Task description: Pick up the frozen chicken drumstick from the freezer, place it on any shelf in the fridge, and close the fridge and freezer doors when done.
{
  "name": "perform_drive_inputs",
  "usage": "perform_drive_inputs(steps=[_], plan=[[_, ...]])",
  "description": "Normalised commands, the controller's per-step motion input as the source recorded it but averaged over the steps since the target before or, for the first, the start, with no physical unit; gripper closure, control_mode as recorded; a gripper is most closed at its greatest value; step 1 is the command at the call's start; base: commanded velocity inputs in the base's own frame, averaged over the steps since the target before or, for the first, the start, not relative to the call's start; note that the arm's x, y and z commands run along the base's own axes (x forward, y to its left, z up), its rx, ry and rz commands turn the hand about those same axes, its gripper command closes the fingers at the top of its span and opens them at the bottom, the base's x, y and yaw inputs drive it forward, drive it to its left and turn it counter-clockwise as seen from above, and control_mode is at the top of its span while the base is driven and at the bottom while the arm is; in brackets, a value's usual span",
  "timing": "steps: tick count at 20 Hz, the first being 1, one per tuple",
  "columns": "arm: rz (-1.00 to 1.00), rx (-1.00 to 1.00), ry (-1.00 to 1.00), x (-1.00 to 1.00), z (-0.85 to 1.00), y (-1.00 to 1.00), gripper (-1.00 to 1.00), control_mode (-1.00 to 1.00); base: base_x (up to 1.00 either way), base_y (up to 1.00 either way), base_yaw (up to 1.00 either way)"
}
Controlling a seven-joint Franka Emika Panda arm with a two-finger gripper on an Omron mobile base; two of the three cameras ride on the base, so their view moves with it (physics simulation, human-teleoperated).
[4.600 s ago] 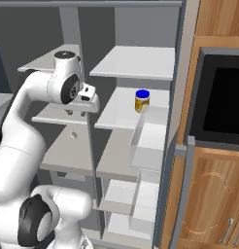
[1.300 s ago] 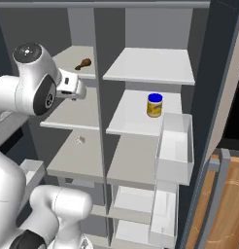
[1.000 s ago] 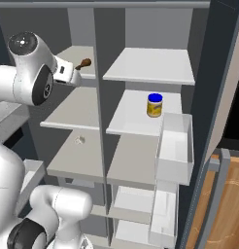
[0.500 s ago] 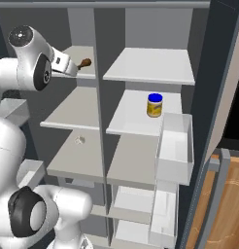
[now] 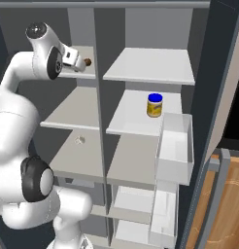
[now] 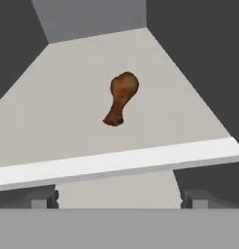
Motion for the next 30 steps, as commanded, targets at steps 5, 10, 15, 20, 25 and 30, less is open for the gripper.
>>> perform_drive_inputs(steps=[5,10,15,20,25,30], plan=[[0.0,0.0,0.04,0.62,-0.25,0.04,-1.0,-1.0,0.0,0.0,0.0],[0.0,0.0,0.03,0.63,-0.25,0.12,-1.0,-1.0,0.0,0.0,0.0],[0.0,-0.03,0.03,0.58,-0.22,0.06,-1.0,-1.0,0.0,0.0,0.0],[0.0,-0.05,0.08,0.46,-0.14,0.0,-1.0,-1.0,0.0,0.0,0.0],[0.0,-0.05,0.07,0.41,-0.2,0.0,-1.0,-1.0,0.0,0.0,0.0],[0.0,-0.03,0.03,0.27,-0.37,-0.05,1.0,-1.0,0.0,0.0,0.0]])
